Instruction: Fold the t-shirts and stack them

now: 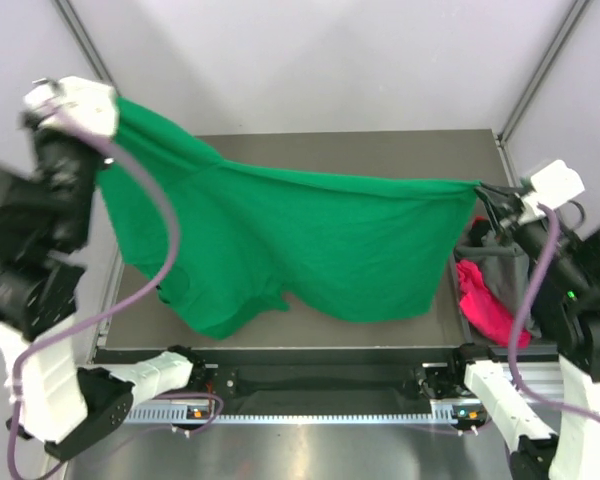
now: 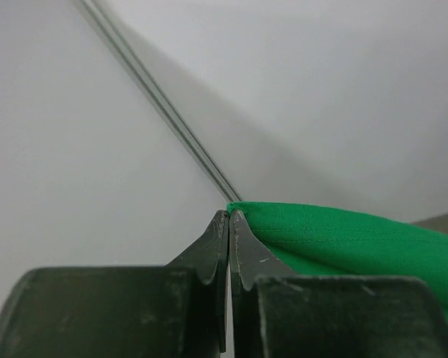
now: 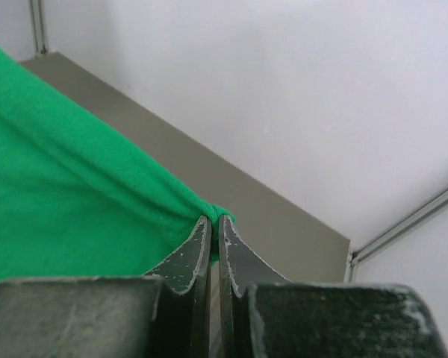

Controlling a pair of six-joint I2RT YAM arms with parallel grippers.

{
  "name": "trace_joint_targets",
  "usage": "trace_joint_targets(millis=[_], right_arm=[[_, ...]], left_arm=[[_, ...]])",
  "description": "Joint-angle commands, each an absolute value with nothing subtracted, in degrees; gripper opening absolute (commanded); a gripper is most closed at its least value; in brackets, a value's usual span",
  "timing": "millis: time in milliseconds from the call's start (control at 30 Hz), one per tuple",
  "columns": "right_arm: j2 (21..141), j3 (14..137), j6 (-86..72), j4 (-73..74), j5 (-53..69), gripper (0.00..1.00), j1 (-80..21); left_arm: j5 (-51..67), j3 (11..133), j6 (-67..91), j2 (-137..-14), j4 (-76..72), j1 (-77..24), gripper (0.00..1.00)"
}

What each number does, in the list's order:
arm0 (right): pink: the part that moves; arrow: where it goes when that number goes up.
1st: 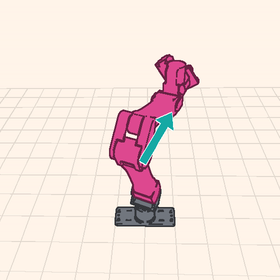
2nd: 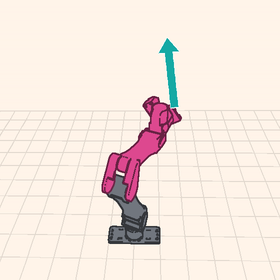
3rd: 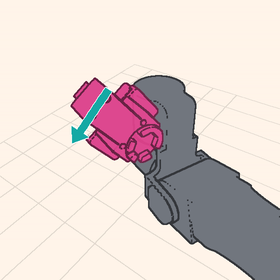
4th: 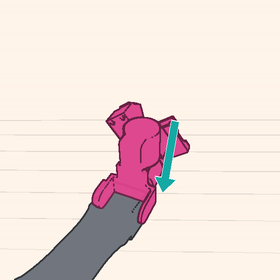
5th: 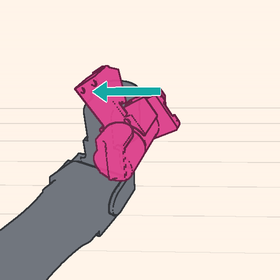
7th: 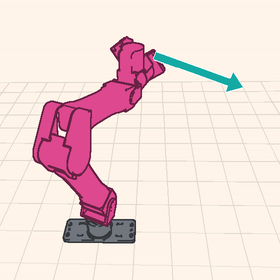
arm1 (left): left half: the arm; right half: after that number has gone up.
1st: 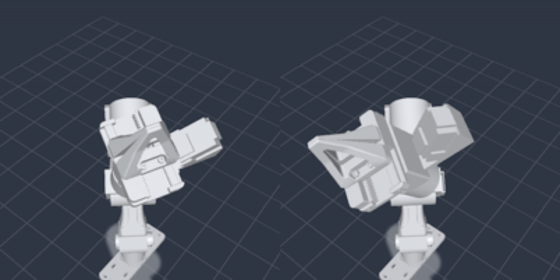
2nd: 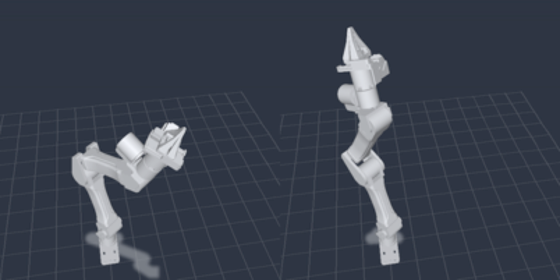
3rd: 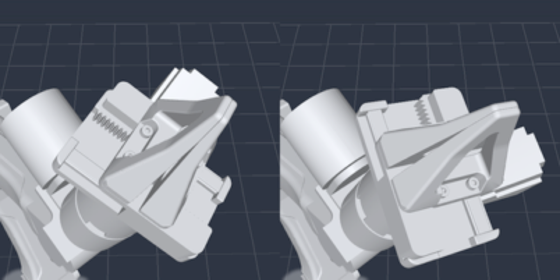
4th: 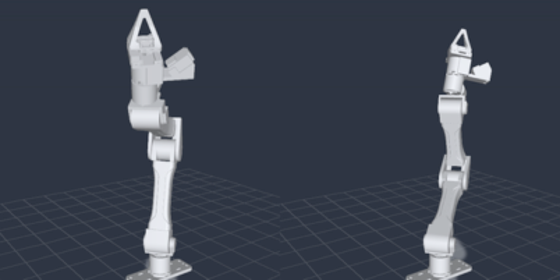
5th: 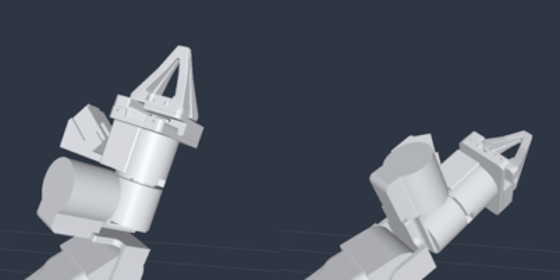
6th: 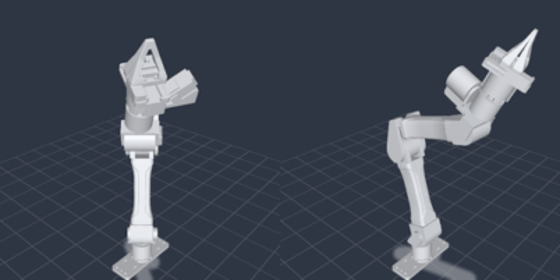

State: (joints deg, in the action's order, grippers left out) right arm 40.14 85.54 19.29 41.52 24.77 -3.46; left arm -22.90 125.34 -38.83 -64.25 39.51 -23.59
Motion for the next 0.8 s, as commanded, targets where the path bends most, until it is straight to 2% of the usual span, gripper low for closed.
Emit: trace_joint_targets(millis=[0, 167, 367, 467, 633, 767], right_arm=[[45.2, 81.7, 19.5, 38.2, 21.9, 0.00, -2.8], [48.8, 73.4, 21.3, 32.2, 21.8, 0.00, -2.7], [55.7, 62.6, 22.7, 21.8, 21.7, 0.00, -2.8], [63.6, 61.5, 23.3, 17.8, 21.6, 0.00, -2.8], [81.5, 64.1, 23.2, 7.3, 19.8, 0.00, -2.8], [95.6, 74.8, 22.8, 4.5, 17.8, 0.00, -2.7]], left_arm=[[-22.1, 118.4, -41.4, -68.4, 34.7, -23.3, 0.00], [-21.0, 104.2, -39.8, -70.0, 30.4, -23.2, 0.00], [-18.6, 88.3, -39.0, -76.4, 17.5, -19.7, 0.00], [-15.8, 88.1, -36.8, -87.2, 11.7, -16.1, 0.00], [-14.5, 96.0, -35.9, -103.1, 4.4, -13.4, 0.00], [-17.1, 106.3, -36.9, -119.1, 2.3, -12.9, 0.00]])
